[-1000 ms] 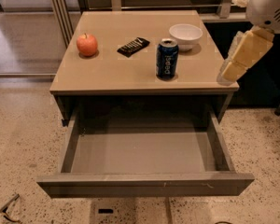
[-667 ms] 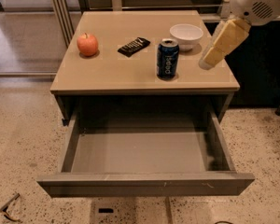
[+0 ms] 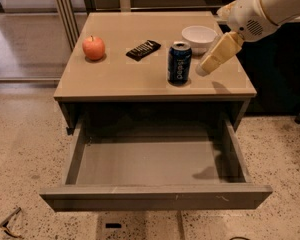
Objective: Place pepsi can into top drawer
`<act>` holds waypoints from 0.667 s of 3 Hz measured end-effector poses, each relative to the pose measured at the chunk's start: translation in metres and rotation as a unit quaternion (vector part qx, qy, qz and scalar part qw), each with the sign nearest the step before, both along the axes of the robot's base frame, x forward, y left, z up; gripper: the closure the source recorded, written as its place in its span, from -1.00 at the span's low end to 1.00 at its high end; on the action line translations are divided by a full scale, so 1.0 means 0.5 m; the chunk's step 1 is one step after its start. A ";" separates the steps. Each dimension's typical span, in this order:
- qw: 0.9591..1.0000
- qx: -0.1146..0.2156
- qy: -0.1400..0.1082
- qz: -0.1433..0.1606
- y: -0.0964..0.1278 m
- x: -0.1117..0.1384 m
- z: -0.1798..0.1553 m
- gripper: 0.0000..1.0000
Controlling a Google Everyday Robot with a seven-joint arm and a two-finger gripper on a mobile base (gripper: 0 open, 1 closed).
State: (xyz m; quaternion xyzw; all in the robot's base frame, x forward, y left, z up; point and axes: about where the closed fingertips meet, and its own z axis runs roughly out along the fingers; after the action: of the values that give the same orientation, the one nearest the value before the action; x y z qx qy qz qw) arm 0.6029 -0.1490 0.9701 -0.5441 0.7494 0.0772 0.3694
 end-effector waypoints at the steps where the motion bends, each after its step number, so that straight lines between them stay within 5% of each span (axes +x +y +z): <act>1: 1.000 0.004 0.010 0.002 0.000 0.005 -0.033 -1.00; 2: 1.000 0.018 0.011 0.007 0.014 0.024 -0.069 -1.00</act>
Offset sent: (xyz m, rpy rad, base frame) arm 0.0263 0.0131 -0.0546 0.0767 0.0132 0.0202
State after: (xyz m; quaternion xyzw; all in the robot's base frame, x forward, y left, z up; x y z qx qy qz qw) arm 0.6150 -0.1418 0.9354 -0.5417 0.7479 0.0995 0.3705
